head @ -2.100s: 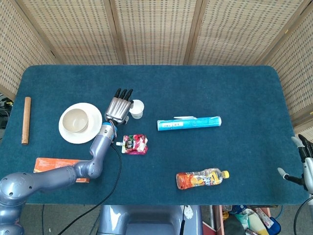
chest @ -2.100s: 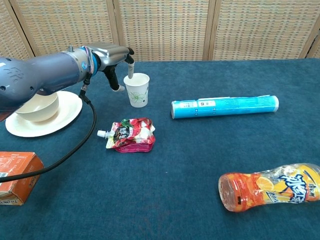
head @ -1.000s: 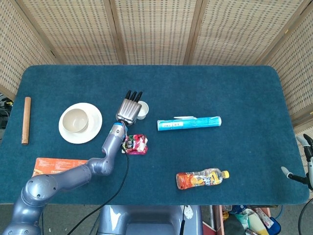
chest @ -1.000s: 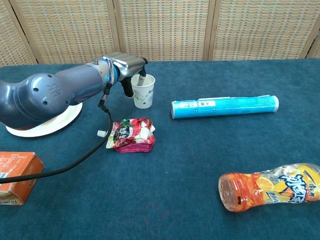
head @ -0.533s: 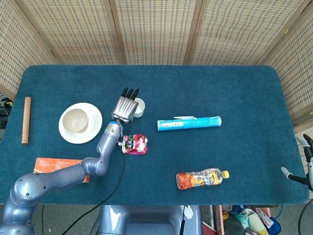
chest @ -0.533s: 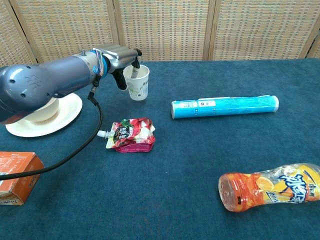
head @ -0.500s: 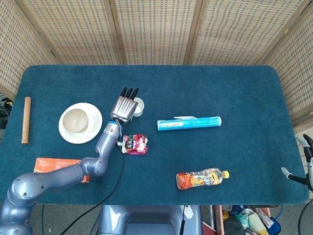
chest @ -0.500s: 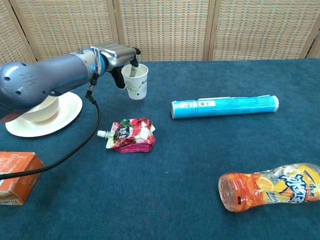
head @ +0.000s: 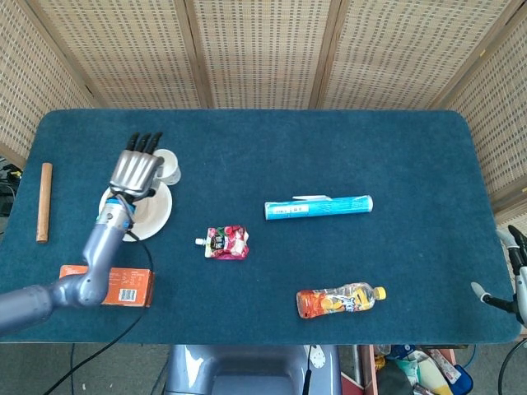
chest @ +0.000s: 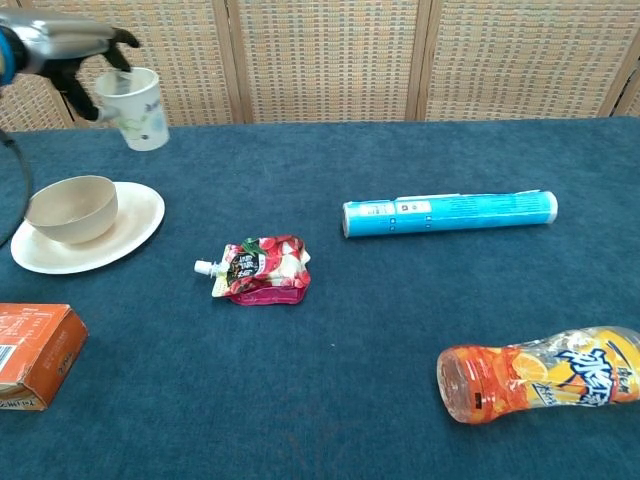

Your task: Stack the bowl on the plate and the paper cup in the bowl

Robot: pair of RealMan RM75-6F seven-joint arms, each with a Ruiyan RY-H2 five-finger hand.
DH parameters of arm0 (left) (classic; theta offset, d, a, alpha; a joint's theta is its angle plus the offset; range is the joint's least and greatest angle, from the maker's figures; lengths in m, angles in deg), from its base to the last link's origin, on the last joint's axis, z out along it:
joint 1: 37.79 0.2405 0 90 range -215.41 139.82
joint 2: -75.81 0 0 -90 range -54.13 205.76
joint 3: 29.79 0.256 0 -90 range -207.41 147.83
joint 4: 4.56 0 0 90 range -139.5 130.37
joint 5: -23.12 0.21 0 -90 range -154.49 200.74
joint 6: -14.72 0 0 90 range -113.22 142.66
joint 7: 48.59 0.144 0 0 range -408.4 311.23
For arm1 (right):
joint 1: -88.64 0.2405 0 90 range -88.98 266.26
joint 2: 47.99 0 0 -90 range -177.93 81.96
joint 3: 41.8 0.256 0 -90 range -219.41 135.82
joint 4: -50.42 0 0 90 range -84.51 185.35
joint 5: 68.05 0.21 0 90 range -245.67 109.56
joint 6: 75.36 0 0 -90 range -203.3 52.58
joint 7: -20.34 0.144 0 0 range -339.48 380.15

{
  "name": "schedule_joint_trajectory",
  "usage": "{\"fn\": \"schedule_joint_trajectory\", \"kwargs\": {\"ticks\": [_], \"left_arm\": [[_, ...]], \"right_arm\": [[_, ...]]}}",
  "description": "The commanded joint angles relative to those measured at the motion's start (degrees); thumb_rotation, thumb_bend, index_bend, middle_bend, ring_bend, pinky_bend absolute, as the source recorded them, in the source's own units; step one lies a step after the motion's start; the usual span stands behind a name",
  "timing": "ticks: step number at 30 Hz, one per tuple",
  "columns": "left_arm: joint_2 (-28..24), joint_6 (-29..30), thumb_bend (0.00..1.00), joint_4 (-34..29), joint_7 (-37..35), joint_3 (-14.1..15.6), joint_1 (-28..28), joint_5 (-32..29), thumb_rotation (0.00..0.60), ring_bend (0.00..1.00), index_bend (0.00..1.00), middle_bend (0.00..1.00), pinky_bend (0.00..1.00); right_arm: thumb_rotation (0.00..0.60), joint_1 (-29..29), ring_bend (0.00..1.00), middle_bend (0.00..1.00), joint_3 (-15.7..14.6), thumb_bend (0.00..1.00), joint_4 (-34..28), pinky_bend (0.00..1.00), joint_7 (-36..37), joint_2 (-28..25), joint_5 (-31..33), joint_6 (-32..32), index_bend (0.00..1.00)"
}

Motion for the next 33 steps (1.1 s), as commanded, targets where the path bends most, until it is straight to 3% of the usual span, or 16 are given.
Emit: {"fn": "schedule_joint_trajectory", "kwargs": {"ticks": [1, 7, 15, 22, 33], "left_arm": [[-5.8, 2.4, 0.44, -4.0, -4.5, 3.0, 5.2, 4.1, 0.600, 0.00, 0.62, 0.00, 0.00], [-10.3, 3.3, 0.44, -5.4, -11.3, 6.1, 10.8, 10.2, 0.600, 0.00, 0.62, 0.00, 0.00], [-10.2, 3.5, 0.44, -2.7, -16.2, 8.6, 14.6, 15.3, 0.600, 0.00, 0.62, 0.00, 0.00], [-7.7, 1.9, 0.44, -0.3, -16.5, 7.8, 14.2, 15.8, 0.600, 0.00, 0.62, 0.00, 0.00], [-2.9, -0.3, 0.44, 2.7, -11.9, 6.1, 11.6, 11.2, 0.600, 0.00, 0.62, 0.00, 0.00]], "right_arm": [[0.600, -0.2, 0.00, 0.00, -0.1, 0.17, -0.8, 0.00, -1.2, 0.1, -0.3, -0.6, 0.06], [0.600, -0.2, 0.00, 0.00, -0.2, 0.17, -2.1, 0.00, -2.8, -0.1, -0.6, -0.9, 0.06], [0.600, -0.2, 0.00, 0.00, -0.5, 0.17, -2.1, 0.00, -3.3, 0.1, -1.1, -1.0, 0.06], [0.600, -0.1, 0.00, 0.00, -0.6, 0.17, -2.3, 0.00, -3.5, 0.0, -1.1, -0.9, 0.06], [0.600, -0.2, 0.00, 0.00, -0.4, 0.17, -2.4, 0.00, -2.6, -0.5, -0.7, -0.9, 0.06]]}}
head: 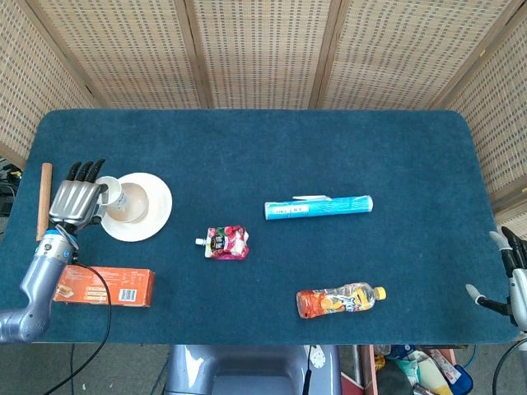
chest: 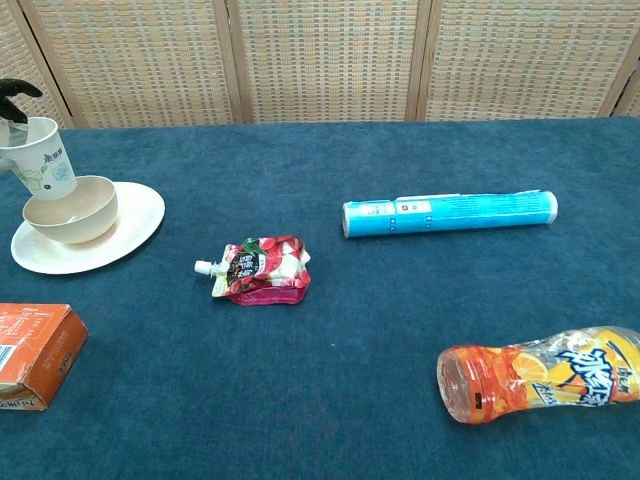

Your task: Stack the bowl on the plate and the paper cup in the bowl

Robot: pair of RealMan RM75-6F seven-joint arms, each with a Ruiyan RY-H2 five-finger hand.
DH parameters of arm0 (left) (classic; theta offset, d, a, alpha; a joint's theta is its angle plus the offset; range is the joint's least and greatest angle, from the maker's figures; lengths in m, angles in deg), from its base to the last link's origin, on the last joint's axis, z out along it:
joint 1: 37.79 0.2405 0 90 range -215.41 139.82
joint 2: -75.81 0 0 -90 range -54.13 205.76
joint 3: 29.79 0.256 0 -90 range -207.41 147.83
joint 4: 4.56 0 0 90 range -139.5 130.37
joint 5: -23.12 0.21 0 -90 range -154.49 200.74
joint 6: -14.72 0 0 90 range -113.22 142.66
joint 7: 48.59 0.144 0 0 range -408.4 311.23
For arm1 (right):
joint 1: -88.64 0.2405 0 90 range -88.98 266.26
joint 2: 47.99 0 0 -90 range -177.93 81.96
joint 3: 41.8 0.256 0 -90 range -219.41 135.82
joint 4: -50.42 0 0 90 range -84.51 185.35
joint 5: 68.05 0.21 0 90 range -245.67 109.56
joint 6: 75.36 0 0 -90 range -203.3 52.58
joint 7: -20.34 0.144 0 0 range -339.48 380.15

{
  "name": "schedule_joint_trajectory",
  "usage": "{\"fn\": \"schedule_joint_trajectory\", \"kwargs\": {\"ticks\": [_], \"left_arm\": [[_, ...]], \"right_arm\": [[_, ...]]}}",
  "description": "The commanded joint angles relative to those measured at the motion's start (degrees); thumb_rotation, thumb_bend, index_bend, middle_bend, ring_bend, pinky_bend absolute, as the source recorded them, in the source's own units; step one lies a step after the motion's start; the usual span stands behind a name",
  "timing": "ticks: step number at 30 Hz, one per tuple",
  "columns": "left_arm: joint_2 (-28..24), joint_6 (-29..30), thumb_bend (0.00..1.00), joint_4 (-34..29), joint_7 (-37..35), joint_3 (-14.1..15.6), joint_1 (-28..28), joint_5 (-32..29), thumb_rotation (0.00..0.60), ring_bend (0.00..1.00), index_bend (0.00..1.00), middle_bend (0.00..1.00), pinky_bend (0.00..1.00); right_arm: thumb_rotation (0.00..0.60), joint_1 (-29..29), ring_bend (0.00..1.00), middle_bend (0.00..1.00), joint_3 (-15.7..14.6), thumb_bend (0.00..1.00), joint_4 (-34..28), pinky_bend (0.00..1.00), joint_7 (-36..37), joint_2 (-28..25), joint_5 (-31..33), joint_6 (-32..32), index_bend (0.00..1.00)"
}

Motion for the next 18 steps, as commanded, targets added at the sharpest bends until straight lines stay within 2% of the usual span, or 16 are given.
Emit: {"fn": "schedule_joint_trajectory", "kwargs": {"ticks": [1, 12, 18], "left_arm": [[1.4, -0.9, 0.44, 0.8, 1.7, -0.3, -0.9, -1.4, 0.600, 0.00, 0.62, 0.00, 0.00], [7.8, -2.4, 0.44, 6.6, 6.3, -0.3, -2.8, -6.2, 0.600, 0.00, 0.62, 0.00, 0.00], [9.4, -3.2, 0.44, 8.7, 6.9, -0.2, -3.1, -7.2, 0.600, 0.00, 0.62, 0.00, 0.00]], "right_arm": [[0.600, -0.1, 0.00, 0.00, 0.0, 0.17, 0.0, 0.00, 0.2, -0.1, 0.1, 0.0, 0.06], [0.600, -0.2, 0.00, 0.00, 0.1, 0.17, 0.0, 0.00, 0.8, -0.2, 0.5, 0.2, 0.06], [0.600, -0.2, 0.00, 0.00, 0.2, 0.17, 0.0, 0.00, 0.9, -0.2, 0.5, 0.1, 0.06]]}}
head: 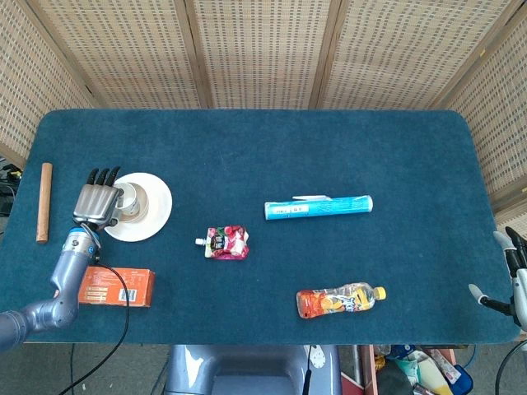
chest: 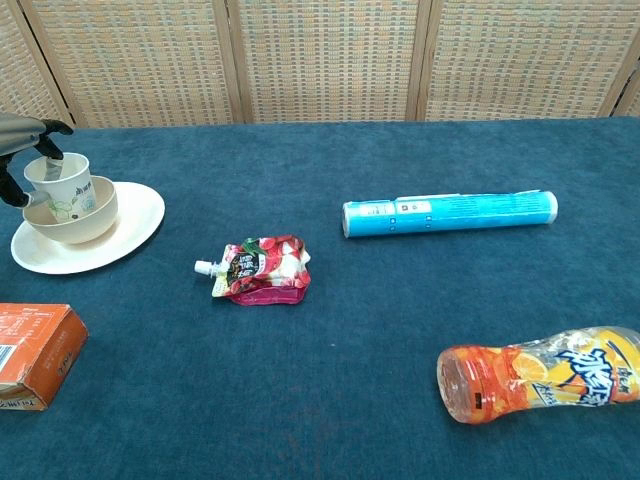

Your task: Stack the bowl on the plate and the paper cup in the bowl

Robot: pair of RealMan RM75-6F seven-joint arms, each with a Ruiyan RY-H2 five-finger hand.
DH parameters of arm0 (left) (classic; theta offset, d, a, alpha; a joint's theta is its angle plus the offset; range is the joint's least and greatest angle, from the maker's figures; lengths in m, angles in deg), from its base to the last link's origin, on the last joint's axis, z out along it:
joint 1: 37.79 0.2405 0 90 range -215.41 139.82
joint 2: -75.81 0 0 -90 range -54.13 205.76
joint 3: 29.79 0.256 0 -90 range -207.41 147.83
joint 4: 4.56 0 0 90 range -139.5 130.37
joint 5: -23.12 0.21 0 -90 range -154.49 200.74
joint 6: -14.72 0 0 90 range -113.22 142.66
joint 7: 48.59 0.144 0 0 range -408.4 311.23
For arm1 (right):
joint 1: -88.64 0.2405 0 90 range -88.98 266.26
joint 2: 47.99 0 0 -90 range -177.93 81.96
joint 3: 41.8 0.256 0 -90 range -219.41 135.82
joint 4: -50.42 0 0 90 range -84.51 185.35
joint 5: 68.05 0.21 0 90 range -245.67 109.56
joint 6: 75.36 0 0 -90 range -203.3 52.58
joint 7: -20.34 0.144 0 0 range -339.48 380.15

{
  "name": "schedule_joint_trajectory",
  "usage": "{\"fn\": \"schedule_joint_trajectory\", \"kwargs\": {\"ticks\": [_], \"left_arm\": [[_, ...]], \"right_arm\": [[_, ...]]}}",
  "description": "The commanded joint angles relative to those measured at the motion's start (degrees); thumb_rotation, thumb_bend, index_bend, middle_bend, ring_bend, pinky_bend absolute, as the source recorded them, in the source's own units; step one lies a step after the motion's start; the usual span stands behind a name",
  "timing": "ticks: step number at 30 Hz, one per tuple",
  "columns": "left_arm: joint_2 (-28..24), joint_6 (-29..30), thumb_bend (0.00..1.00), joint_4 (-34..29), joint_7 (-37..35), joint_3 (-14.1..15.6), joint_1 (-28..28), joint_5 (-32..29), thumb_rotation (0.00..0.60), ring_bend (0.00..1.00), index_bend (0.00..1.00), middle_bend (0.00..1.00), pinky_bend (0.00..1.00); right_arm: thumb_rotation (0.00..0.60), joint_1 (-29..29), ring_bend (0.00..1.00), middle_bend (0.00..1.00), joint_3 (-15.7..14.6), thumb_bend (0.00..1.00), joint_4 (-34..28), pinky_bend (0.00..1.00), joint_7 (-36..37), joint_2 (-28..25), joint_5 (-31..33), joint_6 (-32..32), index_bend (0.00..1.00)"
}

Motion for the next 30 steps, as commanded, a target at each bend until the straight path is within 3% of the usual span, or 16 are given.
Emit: {"fn": "schedule_joint_trajectory", "kwargs": {"ticks": [1, 18, 21, 30], "left_arm": [[0.5, -0.4, 0.44, 0.6, 0.1, 0.0, -0.2, -0.3, 0.600, 0.00, 0.62, 0.00, 0.00], [2.1, -0.6, 0.44, 2.9, 0.7, -0.1, -0.3, -0.7, 0.600, 0.00, 0.62, 0.00, 0.00], [2.7, -1.1, 0.43, 3.5, 0.2, -0.3, -0.3, -0.6, 0.600, 0.00, 0.56, 0.00, 0.00], [3.3, -0.9, 0.26, 4.2, 0.1, -0.4, -0.4, 0.2, 0.600, 0.00, 0.28, 0.00, 0.00]], "right_arm": [[0.600, 0.0, 0.00, 0.00, 0.1, 0.17, -0.3, 0.00, -0.1, -0.2, 0.1, 0.0, 0.06], [0.600, -0.1, 0.00, 0.00, 0.0, 0.17, 0.4, 0.00, 0.5, 0.1, 0.1, 0.0, 0.06], [0.600, -0.1, 0.00, 0.00, 0.1, 0.17, 0.2, 0.00, 0.5, -0.1, 0.1, -0.1, 0.06], [0.600, -0.2, 0.00, 0.00, 0.3, 0.17, 0.6, 0.00, 1.0, 0.1, 0.2, -0.3, 0.06]]}}
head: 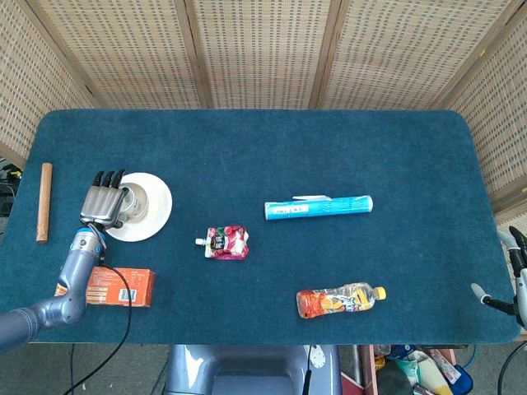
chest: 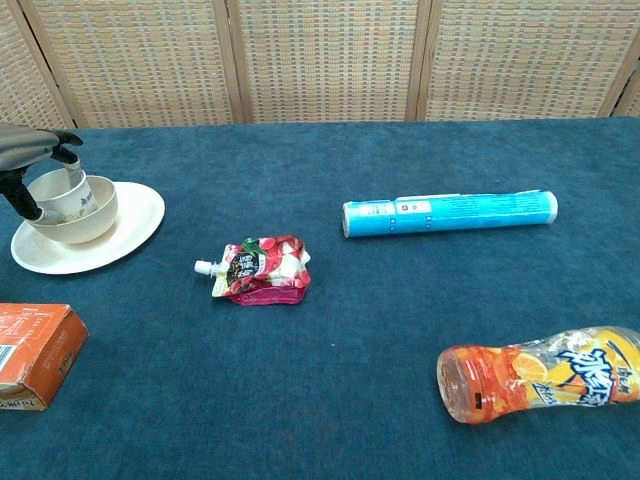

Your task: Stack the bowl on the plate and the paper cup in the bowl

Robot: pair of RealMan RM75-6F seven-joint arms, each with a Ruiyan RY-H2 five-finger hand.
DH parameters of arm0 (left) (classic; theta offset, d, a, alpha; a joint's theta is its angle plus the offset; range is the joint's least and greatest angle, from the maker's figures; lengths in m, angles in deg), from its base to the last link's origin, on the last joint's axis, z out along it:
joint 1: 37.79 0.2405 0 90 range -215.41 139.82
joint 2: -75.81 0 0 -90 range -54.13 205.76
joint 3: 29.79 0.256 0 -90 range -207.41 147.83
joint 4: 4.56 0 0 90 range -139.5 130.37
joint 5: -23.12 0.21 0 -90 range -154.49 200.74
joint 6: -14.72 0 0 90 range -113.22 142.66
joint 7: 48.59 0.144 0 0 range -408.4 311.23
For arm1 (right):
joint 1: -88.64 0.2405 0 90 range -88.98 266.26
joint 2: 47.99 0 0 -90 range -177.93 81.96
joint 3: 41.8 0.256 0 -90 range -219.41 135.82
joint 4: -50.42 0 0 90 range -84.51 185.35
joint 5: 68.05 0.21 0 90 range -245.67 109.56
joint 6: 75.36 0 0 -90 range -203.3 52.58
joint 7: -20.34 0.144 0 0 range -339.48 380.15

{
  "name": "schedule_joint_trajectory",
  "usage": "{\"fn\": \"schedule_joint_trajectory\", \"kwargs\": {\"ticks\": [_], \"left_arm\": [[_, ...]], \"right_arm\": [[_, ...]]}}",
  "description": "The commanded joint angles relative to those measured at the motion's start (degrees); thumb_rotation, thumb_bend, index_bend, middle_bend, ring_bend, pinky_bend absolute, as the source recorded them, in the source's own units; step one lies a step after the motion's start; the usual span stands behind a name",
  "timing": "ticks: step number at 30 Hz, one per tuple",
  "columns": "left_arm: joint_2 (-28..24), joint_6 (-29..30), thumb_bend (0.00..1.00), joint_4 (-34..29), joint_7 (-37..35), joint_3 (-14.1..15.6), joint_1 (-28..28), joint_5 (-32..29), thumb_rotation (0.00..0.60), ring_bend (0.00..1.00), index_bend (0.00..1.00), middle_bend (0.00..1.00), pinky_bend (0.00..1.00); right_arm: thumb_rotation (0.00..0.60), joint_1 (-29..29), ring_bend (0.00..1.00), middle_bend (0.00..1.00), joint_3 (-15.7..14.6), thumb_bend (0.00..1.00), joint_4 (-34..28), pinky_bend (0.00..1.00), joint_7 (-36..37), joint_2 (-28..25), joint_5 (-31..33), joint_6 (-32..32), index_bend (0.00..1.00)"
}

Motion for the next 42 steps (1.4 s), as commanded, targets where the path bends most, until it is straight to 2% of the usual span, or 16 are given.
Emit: {"fn": "schedule_joint_trajectory", "kwargs": {"ticks": [1, 6, 12, 15, 20, 23, 25, 29, 31, 35, 42], "left_arm": [[-0.6, 0.3, 0.25, -0.7, -0.5, -0.4, 0.1, 0.4, 0.600, 0.00, 0.26, 0.00, 0.00], [-3.7, 1.9, 0.25, -5.3, -2.9, -2.1, 0.6, 1.8, 0.600, 0.00, 0.25, 0.00, 0.00], [-11.3, 7.1, 0.24, -17.4, -8.6, -4.8, 3.0, 7.4, 0.600, 0.00, 0.24, 0.00, 0.00], [-16.0, 10.0, 0.24, -23.8, -10.5, -5.2, 4.7, 11.4, 0.600, 0.00, 0.23, 0.00, 0.00], [-18.4, 14.7, 0.24, -28.4, -12.8, -5.2, 7.2, 16.2, 0.600, 0.00, 0.21, 0.00, 0.00], [-19.2, 20.4, 0.24, -31.7, -15.1, -3.5, 10.7, 22.3, 0.600, 0.00, 0.18, 0.00, 0.00], [-18.4, 25.7, 0.24, -32.1, -16.7, -0.7, 14.3, 28.9, 0.600, 0.00, 0.15, 0.00, 0.00], [-14.1, 33.5, 0.23, -28.4, -16.7, 5.1, 20.2, 38.4, 0.600, 0.00, 0.13, 0.00, 0.00], [-12.0, 35.3, 0.22, -26.2, -16.0, 7.4, 22.3, 41.0, 0.600, 0.00, 0.12, 0.00, 0.00], [-8.0, 38.4, 0.21, -22.3, -15.2, 11.0, 26.7, 44.0, 0.600, 0.00, 0.09, 0.00, 0.00], [-6.7, 39.2, 0.17, -22.9, -11.2, 13.7, 31.4, 44.4, 0.600, 0.00, 0.02, 0.00, 0.00]], "right_arm": [[0.600, 0.0, 0.00, 0.00, 0.0, 0.17, 0.0, 0.00, 0.0, 0.0, -0.2, -0.2, 0.06], [0.600, 0.0, 0.00, 0.00, 0.1, 0.17, -0.2, 0.00, 0.2, -0.2, -0.2, -0.2, 0.06], [0.600, -0.1, 0.00, 0.00, -0.1, 0.17, 0.6, 0.00, 1.2, 0.3, -0.9, -0.7, 0.06], [0.600, -0.1, 0.00, 0.00, 0.0, 0.17, -0.2, 0.00, 0.8, -0.2, -1.0, -0.7, 0.06], [0.600, -0.1, 0.00, 0.00, 0.0, 0.17, -0.4, 0.00, 0.7, -0.2, -1.1, -0.9, 0.06], [0.600, -0.1, 0.00, 0.00, -0.1, 0.17, -0.3, 0.00, 0.4, 0.1, -1.7, -1.6, 0.06], [0.600, -0.1, 0.00, 0.00, -0.1, 0.17, -0.2, 0.00, 0.0, 0.3, -2.2, -2.1, 0.06], [0.600, 0.1, 0.00, 0.00, -0.3, 0.17, -0.1, 0.00, -1.1, 0.7, -2.7, -1.9, 0.06], [0.600, 0.2, 0.00, 0.00, -0.5, 0.17, 0.3, 0.00, -1.6, 1.1, -3.0, -1.9, 0.06], [0.600, 0.6, 0.00, 0.00, -0.5, 0.17, 0.8, 0.00, -4.2, 1.9, -3.6, -2.4, 0.06], [0.600, 1.1, 0.00, 0.00, -0.6, 0.17, 1.0, 0.00, -9.0, 3.5, -4.0, -2.6, 0.06]]}}
